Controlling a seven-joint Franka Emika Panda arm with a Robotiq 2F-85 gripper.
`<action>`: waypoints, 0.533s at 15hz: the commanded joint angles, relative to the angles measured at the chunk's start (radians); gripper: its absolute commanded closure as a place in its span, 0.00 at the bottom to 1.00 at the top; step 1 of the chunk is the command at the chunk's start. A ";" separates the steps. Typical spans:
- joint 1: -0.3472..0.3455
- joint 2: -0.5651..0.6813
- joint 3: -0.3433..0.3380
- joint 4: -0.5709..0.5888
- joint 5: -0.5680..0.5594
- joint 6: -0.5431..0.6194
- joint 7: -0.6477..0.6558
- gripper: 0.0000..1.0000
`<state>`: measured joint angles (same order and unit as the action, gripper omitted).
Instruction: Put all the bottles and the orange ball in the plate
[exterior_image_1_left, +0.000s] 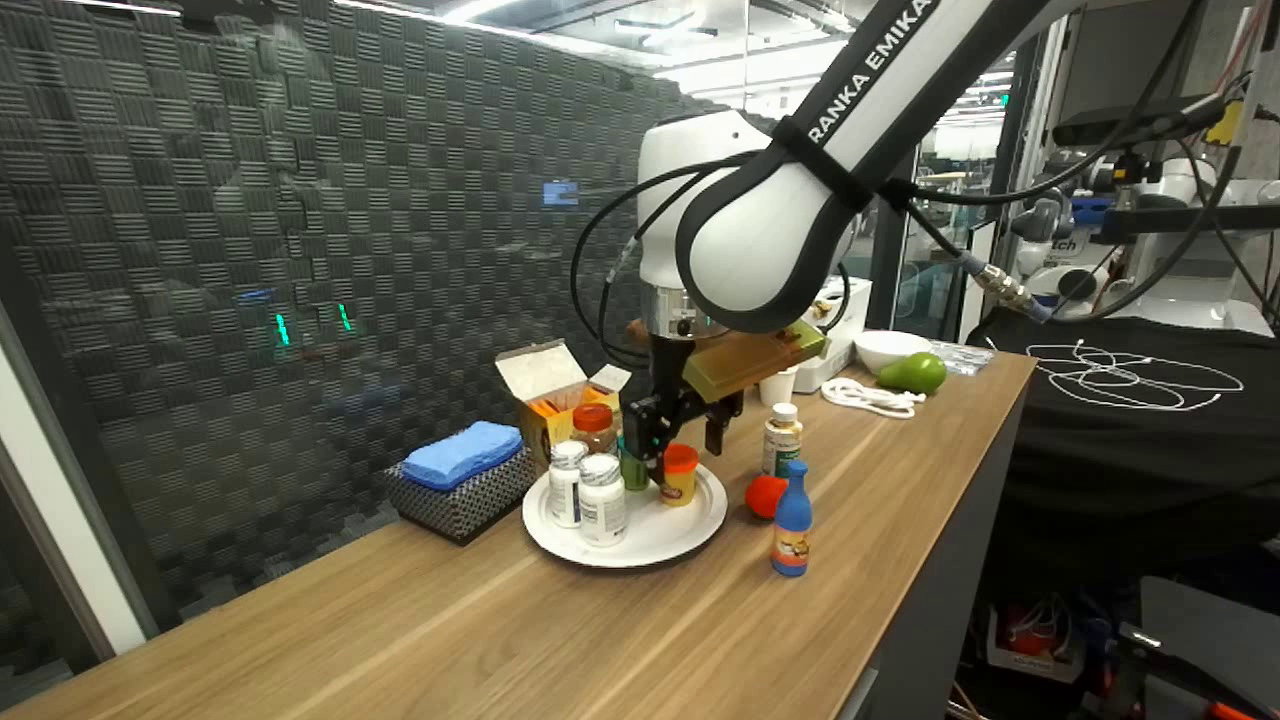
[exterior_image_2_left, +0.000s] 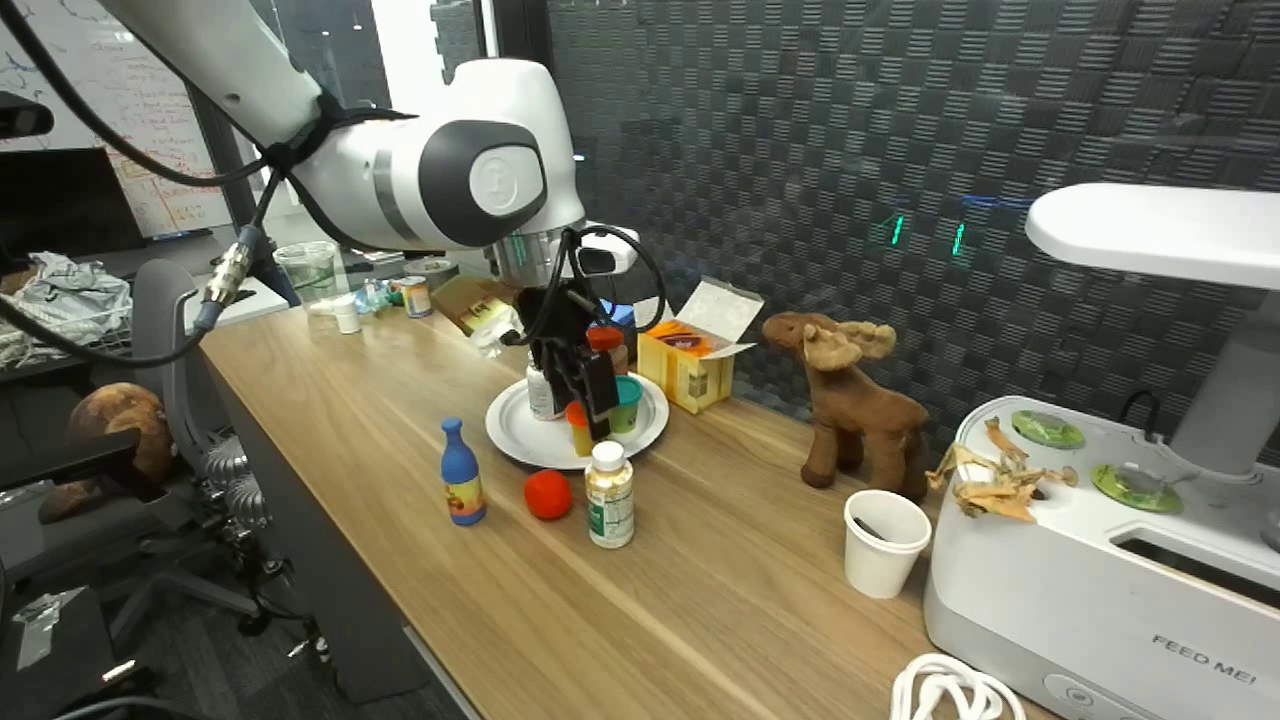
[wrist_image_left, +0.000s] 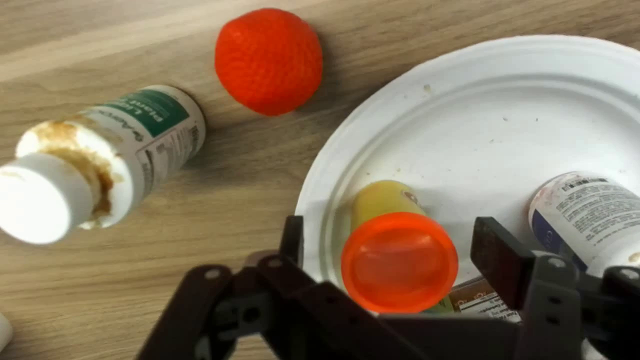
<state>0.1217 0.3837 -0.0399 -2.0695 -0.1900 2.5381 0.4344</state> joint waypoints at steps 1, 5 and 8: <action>0.026 -0.032 -0.017 0.007 -0.004 -0.011 0.005 0.00; 0.021 -0.115 0.006 -0.029 0.036 -0.048 -0.005 0.00; 0.021 -0.196 0.009 -0.074 0.048 -0.085 0.029 0.00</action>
<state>0.1354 0.2977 -0.0312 -2.0775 -0.1658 2.4929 0.4364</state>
